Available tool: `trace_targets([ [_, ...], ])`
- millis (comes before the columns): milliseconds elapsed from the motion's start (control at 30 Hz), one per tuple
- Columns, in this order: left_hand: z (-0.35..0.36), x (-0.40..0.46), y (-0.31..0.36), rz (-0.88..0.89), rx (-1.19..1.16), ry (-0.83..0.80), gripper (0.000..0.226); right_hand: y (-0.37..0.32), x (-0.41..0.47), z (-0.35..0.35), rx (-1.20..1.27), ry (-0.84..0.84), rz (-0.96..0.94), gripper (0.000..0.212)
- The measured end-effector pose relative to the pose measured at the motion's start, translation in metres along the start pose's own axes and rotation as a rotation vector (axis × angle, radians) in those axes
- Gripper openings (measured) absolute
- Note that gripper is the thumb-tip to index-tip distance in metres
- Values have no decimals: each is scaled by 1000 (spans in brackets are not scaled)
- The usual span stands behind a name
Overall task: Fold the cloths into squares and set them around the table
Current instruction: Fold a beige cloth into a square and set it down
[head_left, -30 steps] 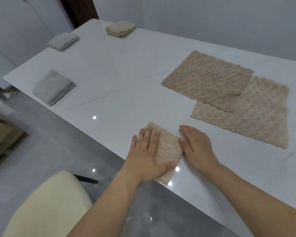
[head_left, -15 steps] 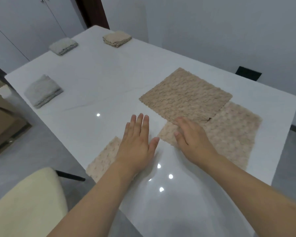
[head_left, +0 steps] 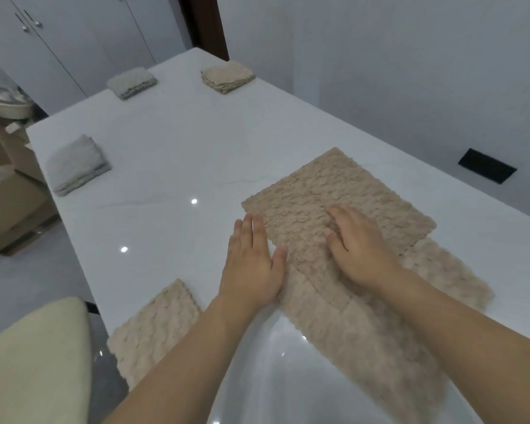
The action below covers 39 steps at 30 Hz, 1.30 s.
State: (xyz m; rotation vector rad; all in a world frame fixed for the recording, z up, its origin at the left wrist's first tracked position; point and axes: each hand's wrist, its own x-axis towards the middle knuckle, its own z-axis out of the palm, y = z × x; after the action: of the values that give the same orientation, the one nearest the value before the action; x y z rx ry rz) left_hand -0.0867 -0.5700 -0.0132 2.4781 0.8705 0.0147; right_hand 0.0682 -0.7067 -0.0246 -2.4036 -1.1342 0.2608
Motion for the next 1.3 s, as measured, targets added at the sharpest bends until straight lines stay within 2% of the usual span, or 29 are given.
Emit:
trace_targets([
  [300, 12, 81, 39, -193, 3, 41, 68, 53, 94, -24, -108, -93, -126, 50],
  [433, 27, 123, 38, -374, -116, 174, 62, 78, 148, -27, -226, -99, -204, 52],
  [500, 46, 132, 31, -450, -77, 285, 61, 90, 173, -20, -301, -160, -230, 58],
  [600, 68, 129, 23, -435, 108, 376, 60, 104, 186, -4, -357, -195, -233, 64],
  [800, 69, 134, 23, -470, 168, 381, 57, 110, 188, -1, -333, -215, -220, 64],
  [1167, 64, 133, 31, -519, 131, 386, 52, 113, 196, 4, -371, -248, -272, 67],
  [1300, 65, 131, 32, -496, 89, 433, 40, 113, 195, 3, -356, -245, -279, 66],
])
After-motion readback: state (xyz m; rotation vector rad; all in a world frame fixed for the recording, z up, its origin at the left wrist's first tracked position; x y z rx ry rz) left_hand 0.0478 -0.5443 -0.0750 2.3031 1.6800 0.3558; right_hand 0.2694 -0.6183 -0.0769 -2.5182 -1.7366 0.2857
